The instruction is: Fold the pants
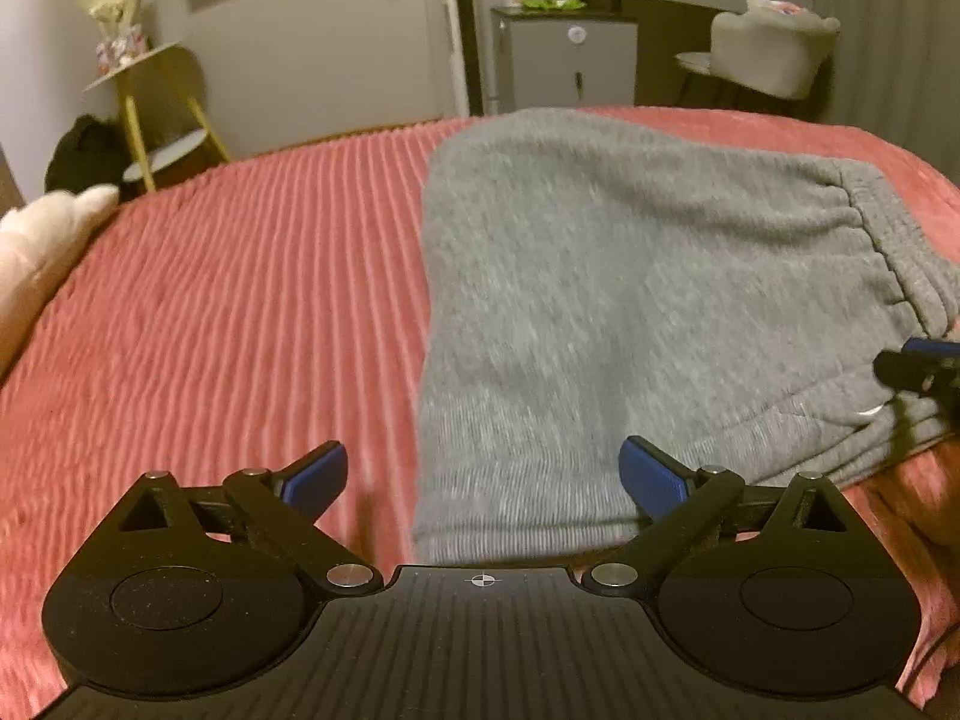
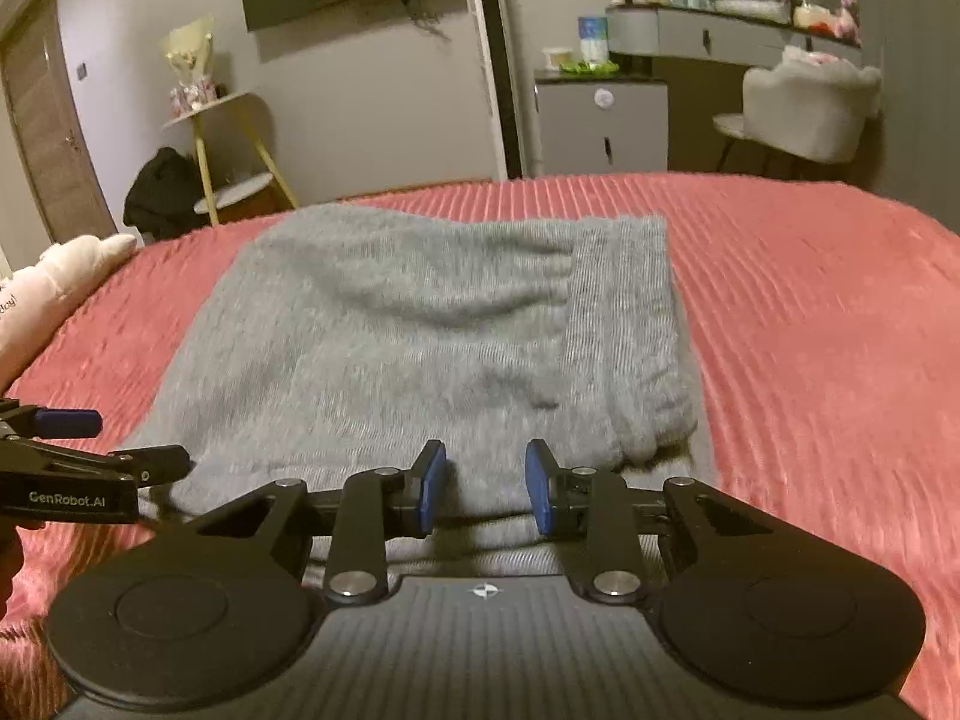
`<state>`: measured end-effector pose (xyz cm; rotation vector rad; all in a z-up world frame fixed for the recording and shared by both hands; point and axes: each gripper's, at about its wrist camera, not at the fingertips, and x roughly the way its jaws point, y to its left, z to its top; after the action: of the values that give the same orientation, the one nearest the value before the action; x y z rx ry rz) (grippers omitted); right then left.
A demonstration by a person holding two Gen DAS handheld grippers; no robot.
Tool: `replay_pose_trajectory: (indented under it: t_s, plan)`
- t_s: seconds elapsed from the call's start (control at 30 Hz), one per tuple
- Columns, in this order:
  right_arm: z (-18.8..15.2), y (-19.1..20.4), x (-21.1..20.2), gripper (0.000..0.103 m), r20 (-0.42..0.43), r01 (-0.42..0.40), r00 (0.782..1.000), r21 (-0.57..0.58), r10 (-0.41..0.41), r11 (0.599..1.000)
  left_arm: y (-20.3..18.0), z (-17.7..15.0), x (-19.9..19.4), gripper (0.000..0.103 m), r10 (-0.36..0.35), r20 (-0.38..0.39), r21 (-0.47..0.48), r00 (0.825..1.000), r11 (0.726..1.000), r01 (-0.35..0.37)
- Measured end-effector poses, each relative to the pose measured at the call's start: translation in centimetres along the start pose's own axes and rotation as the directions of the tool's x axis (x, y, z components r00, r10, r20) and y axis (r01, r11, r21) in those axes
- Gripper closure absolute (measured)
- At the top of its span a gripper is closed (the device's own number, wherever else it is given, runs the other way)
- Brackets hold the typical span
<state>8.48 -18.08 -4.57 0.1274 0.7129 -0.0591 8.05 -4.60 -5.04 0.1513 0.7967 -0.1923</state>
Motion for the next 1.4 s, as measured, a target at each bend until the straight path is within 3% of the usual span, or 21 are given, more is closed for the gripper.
replay_pose_trajectory:
  t_s: [0.07,0.13,0.2,0.27,0.3,0.37,0.43,0.53,0.6,0.67,0.77,0.8,0.83,0.87,0.93,1.07,1.2,1.27,1.33,1.37,1.4]
  plan:
    - [-0.6,0.9,-0.2,0.075,0.01,0.03,1.0,-0.068,-0.029,0.997,0.2,-0.5,-0.4,0.003,-0.004,-0.008,-0.025,1.0,1.0,0.004]
    - [-0.2,0.3,-0.2,0.075,-0.008,0.029,1.0,-0.024,-0.029,0.999,1.0,-1.1,-0.9,0.002,-0.014,-0.025,-0.068,1.0,0.998,0.012]
    - [-0.6,-1.0,-0.9,0.075,-0.037,0.06,0.998,0.077,-0.057,0.995,2.0,-2.1,-1.4,0.002,-0.027,-0.038,-0.106,0.999,0.994,0.023]
    - [-1.2,-3.2,-1.7,0.065,-0.064,0.124,0.992,0.216,-0.113,0.968,2.7,-3.6,-1.8,0.003,0.001,-0.029,-0.13,1.0,0.991,-0.004]
    - [-1.7,-5.1,-2.5,0.064,-0.035,0.05,0.999,0.348,-0.04,0.936,3.1,-4.2,-1.8,0.003,-0.006,-0.015,-0.155,1.0,0.988,0.004]
    - [-3.3,-8.5,-3.4,0.039,0.054,-0.117,0.993,0.591,0.105,0.798,4.0,-4.4,-1.8,0.006,-0.102,-0.01,-0.259,0.995,0.961,0.096]
    - [-5.1,-10.6,-3.0,0.026,0.12,-0.234,0.969,0.735,0.217,0.636,5.0,-4.0,-2.0,0.006,-0.246,0.061,-0.399,0.967,0.882,0.249]
    - [-7.1,-12.1,-1.6,0.026,0.171,-0.293,0.942,0.837,0.288,0.463,5.8,-3.9,-1.4,0.005,-0.34,0.141,-0.537,0.93,0.763,0.36]
    - [-7.9,-12.4,-0.7,0.026,0.226,-0.34,0.919,0.871,0.323,0.355,5.9,-4.3,-0.3,0.005,-0.349,0.128,-0.584,0.928,0.73,0.355]
    - [-8.0,-12.1,0.3,0.026,0.268,-0.384,0.892,0.874,0.364,0.298,6.0,-4.6,0.7,0.005,-0.382,0.121,-0.602,0.916,0.705,0.374]
    - [-7.5,-11.1,1.6,0.032,0.252,-0.381,0.9,0.852,0.355,0.36,6.5,-4.5,1.1,0.006,-0.385,0.154,-0.617,0.91,0.682,0.392]
    - [-7.3,-11.4,1.9,0.041,0.247,-0.368,0.911,0.848,0.329,0.381,6.9,-4.5,1.4,0.011,-0.37,0.16,-0.628,0.915,0.677,0.383]
    - [-7.3,-11.5,1.7,0.061,0.234,-0.339,0.93,0.846,0.284,0.412,7.1,-4.5,1.5,0.021,-0.34,0.163,-0.628,0.926,0.689,0.363]
    - [-7.3,-11.7,1.5,0.069,0.222,-0.31,0.945,0.845,0.242,0.436,7.3,-4.4,1.7,0.026,-0.304,0.146,-0.618,0.941,0.715,0.327]
    - [-7.3,-12.3,1.1,0.069,0.223,-0.295,0.953,0.842,0.207,0.451,7.5,-4.1,2.0,0.027,-0.307,0.142,-0.599,0.941,0.73,0.329]
    - [-6.3,-10.7,-0.2,0.061,0.189,-0.269,0.962,0.785,0.198,0.558,7.2,-4.1,0.7,0.024,-0.377,0.174,-0.614,0.91,0.68,0.399]
    - [-5.9,-8.9,-0.1,0.053,0.205,-0.388,0.904,0.762,0.374,0.519,6.6,-4.2,0.4,0.018,-0.505,0.154,-0.621,0.85,0.619,0.481]
    - [-5.3,-7.6,0.3,0.053,0.189,-0.444,0.86,0.734,0.473,0.514,6.1,-4.2,0.5,0.019,-0.57,0.149,-0.61,0.808,0.59,0.529]
    - [-4.5,-6.3,0.3,0.052,0.2,-0.521,0.804,0.692,0.56,0.5,5.7,-3.7,0.0,0.019,-0.639,0.174,-0.579,0.749,0.549,0.603]
    - [-4.0,-5.8,0.1,0.052,0.211,-0.547,0.788,0.67,0.578,0.502,5.3,-3.4,-0.6,0.019,-0.656,0.192,-0.551,0.73,0.544,0.633]
    - [-3.4,-5.4,-0.3,0.052,0.227,-0.568,0.783,0.64,0.579,0.517,5.1,-3.1,-1.1,0.017,-0.652,0.215,-0.517,0.727,0.556,0.651]
